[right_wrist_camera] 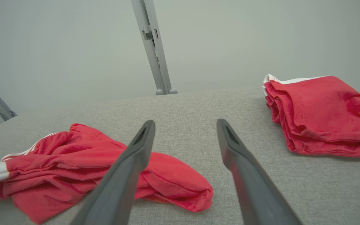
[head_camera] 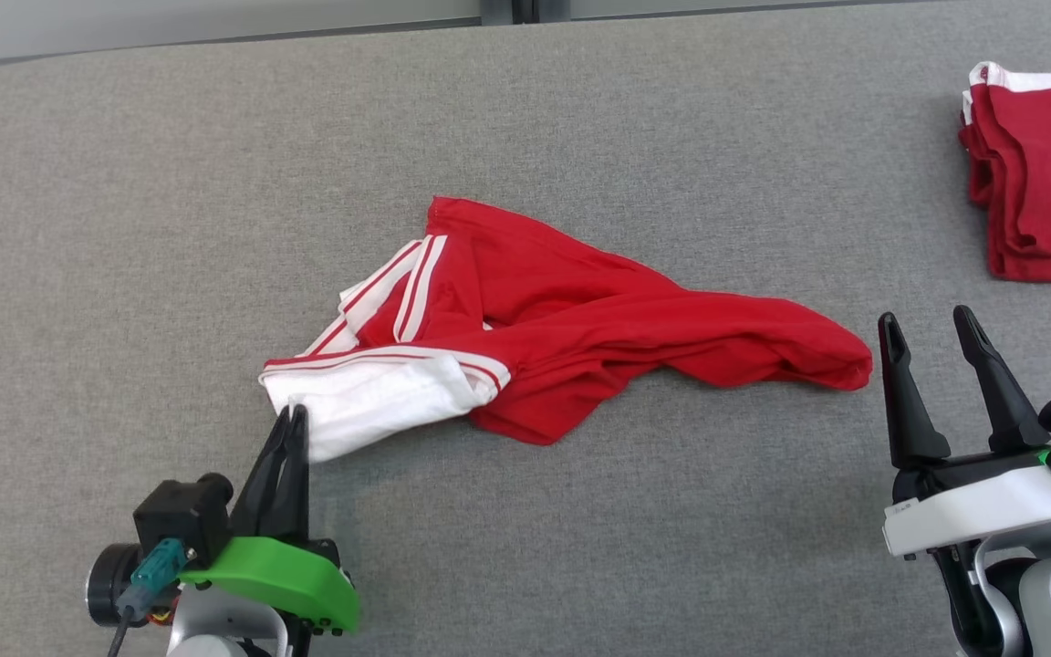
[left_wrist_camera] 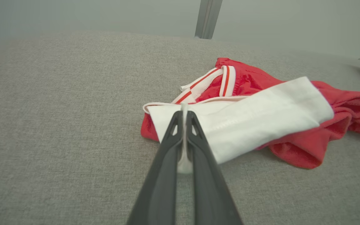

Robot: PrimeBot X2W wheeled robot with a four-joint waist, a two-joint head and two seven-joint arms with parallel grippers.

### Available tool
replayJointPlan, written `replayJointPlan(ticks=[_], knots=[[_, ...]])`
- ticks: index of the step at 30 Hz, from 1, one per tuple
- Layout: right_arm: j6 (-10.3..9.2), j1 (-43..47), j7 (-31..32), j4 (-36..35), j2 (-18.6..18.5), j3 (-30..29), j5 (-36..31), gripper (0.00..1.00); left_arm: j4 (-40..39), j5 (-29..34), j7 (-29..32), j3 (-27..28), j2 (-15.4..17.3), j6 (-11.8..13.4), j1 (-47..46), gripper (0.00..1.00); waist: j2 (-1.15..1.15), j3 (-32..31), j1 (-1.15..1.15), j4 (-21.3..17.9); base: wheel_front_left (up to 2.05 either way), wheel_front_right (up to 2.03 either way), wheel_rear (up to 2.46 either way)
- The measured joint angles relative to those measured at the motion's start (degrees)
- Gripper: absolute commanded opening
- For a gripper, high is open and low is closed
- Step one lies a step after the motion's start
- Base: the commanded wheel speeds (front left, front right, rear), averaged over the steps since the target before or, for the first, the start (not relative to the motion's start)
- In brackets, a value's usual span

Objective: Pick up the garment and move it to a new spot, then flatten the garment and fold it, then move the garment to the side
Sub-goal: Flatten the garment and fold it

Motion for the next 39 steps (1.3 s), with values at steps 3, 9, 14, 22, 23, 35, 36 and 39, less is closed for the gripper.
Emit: replayJointPlan(ticks=[3,9,14,22,23,35,36,39], knots=[[0.0,0.02,0.13,0.09,-0.11,0.14,0.0,1.0,2.2,-1.55,-0.31,-0.2,-1.16,-0.2,0.85,0.38,0.0,-0.81,0.0,0.03,0.0,0.0,0.0],[0.0,0.91,0.58,-0.56,-0.18,-0.21,-0.12,1.0,3.26,-1.58,-5.37,1.23,-2.31,-0.75,0.46,1.0,0.0,-2.27,0.0,-0.31,0.0,0.0,0.0],[0.0,2.3,1.18,-1.76,0.13,-0.22,-0.68,1.0,0.87,2.01,-7.62,3.11,-1.83,0.93,-0.86,1.0,0.0,-3.8,0.0,-0.64,0.0,0.0,0.0],[0.0,4.15,2.66,-2.67,-0.13,1.63,-1.14,1.0,-0.88,5.37,-8.15,4.15,-0.3,2.53,-0.72,1.0,0.0,-5.72,0.0,-2.29,0.0,0.0,0.0],[0.0,4.33,2.66,-2.71,-0.14,1.79,-1.13,1.0,-0.8,5.69,-8.16,4.09,-0.04,2.54,-0.37,1.0,0.0,-5.89,0.0,-2.51,0.0,0.0,0.0],[0.0,4.81,2.65,-3.14,-0.24,1.82,-0.98,1.0,-1.07,6.32,-8.21,4.07,0.47,4.14,1.9,1.0,0.0,-6.7,0.0,-2.99,0.0,0.0,0.0],[0.0,4.81,2.65,-3.18,-0.22,1.81,-0.98,1.0,-1.07,6.33,-8.21,4.05,0.47,4.14,1.9,1.0,0.0,-6.67,0.0,-2.88,0.0,0.0,0.0],[0.0,4.81,2.59,-3.19,-0.19,1.8,-0.98,1.0,-1.07,6.67,-8.21,3.93,0.49,4.23,1.9,1.0,0.0,-6.63,0.0,-2.6,0.0,0.0,0.0]])
